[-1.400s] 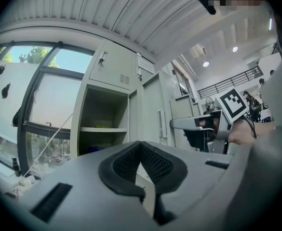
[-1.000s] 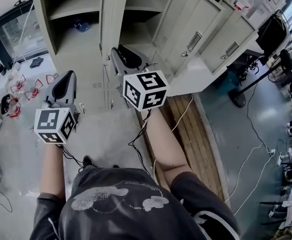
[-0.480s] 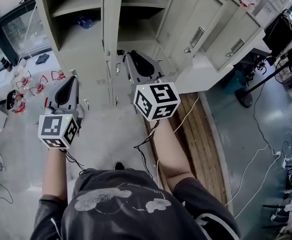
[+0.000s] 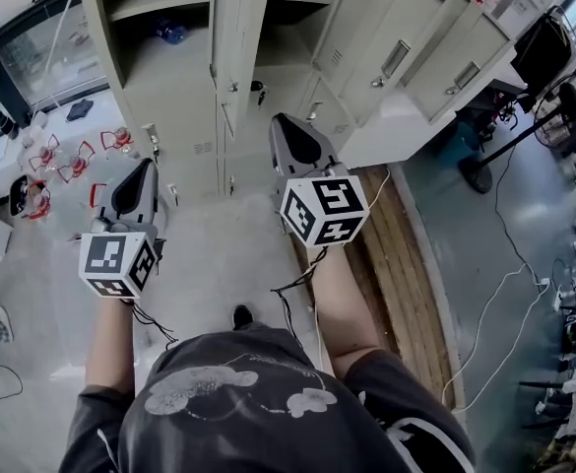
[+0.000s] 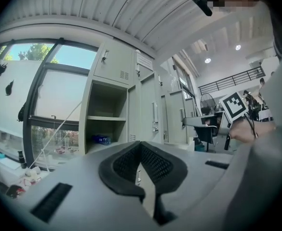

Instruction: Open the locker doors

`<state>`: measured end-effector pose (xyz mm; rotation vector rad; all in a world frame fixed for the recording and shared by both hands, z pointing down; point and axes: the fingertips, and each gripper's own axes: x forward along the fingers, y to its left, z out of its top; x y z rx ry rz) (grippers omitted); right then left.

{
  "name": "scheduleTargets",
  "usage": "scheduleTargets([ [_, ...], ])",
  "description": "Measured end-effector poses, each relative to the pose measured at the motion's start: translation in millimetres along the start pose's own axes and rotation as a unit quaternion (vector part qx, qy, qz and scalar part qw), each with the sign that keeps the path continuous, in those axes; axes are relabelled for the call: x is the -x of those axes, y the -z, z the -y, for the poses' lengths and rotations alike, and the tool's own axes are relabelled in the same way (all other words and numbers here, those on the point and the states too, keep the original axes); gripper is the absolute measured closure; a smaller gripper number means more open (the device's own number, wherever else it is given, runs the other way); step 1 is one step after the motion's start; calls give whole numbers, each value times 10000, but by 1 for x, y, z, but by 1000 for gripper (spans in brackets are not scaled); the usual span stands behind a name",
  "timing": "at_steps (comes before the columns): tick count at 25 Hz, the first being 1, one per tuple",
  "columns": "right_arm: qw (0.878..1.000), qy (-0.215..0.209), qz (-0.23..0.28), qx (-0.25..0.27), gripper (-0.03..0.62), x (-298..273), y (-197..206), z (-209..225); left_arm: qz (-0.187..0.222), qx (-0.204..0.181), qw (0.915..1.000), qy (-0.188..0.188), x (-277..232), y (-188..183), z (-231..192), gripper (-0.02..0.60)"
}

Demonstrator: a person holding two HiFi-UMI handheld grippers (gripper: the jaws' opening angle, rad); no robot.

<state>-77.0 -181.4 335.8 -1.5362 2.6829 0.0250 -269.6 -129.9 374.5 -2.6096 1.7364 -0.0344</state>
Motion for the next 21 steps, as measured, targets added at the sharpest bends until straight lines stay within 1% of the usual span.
scheduleTargets([
  [7, 9998, 181, -113, 9, 565, 22, 7, -42, -1, 91, 9999, 117, 45, 7, -15, 572],
  [14, 9989, 415, -233, -24, 565, 56, 15, -84, -123, 244, 9994, 211, 104, 26, -27, 574],
  [21, 9981, 537, -303, -79, 565, 88, 26, -131, -160, 266, 9991, 295, 156, 34, -36, 574],
])
